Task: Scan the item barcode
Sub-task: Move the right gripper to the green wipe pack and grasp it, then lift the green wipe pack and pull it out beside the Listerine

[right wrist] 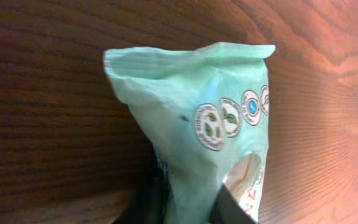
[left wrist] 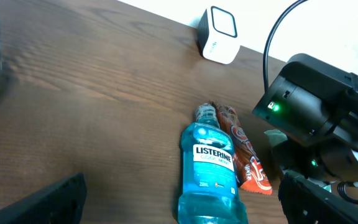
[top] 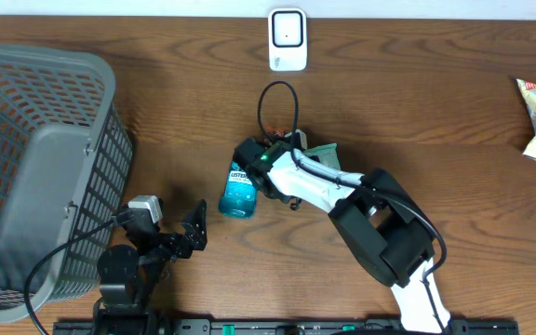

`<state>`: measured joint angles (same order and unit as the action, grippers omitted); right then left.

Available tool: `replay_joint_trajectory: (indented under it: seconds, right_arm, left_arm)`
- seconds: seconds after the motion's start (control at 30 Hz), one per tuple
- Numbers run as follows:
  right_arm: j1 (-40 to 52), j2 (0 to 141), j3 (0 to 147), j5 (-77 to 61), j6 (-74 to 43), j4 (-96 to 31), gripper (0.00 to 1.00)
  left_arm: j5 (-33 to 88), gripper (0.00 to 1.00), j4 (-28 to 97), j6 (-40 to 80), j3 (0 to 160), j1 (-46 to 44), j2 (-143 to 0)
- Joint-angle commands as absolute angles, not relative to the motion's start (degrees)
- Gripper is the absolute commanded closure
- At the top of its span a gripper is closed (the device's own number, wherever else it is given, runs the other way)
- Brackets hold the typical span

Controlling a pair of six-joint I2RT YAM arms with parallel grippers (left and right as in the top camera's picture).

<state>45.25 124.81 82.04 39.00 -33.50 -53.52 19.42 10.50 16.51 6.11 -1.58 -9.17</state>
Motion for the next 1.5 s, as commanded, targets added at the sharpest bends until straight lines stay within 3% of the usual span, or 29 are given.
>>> replay_joint_trajectory:
  seconds: [0.0,0.13,0.5,0.7,0.87,1.17,1.4,1.47]
  right_arm:
    - [44.99,126.87,81.38,30.3,-32.01,-53.45,0.92]
    - [44.77,126.87,85.19,21.98,-28.38,-55.24,0.99]
    - [41.91,126.87,103.63,-11.9,-6.42,-70.06,0.99]
    - [37.32,126.87,106.08,-44.31,13.56,-73.14,0.99]
    - [33.36,126.87,105.73,-63.59,32.21,-80.6,0.99]
    - [30.65,126.87,105.71,-78.65,38.44,-87.46,0.99]
    - [30.87,126.87,105.65,-78.78,66.43,-97.54,0.99]
    - [30.96,126.87,105.51,-78.39,69.1,-97.51,0.99]
  left_arm:
    - [19.92,0.02,10.5,16.62,6.33,-1.3,-8.97]
    - [19.92,0.02,10.5,16.62,6.33,-1.3,-8.97]
    - [19.92,0.02,10.5,16.62,6.33,-1.3,-8.97]
    - [19.92,0.02,10.5,16.62,6.33,-1.3,-8.97]
    - [19.92,0.01,10.5,16.62,6.33,-1.3,-8.97]
    - [19.92,0.02,10.5,16.62,6.33,-1.3,-8.97]
    - [19.92,0.02,10.5,16.62,6.33,-1.3,-8.97]
    - [19.92,0.02,10.5,16.62,6.33,-1.3,-8.97]
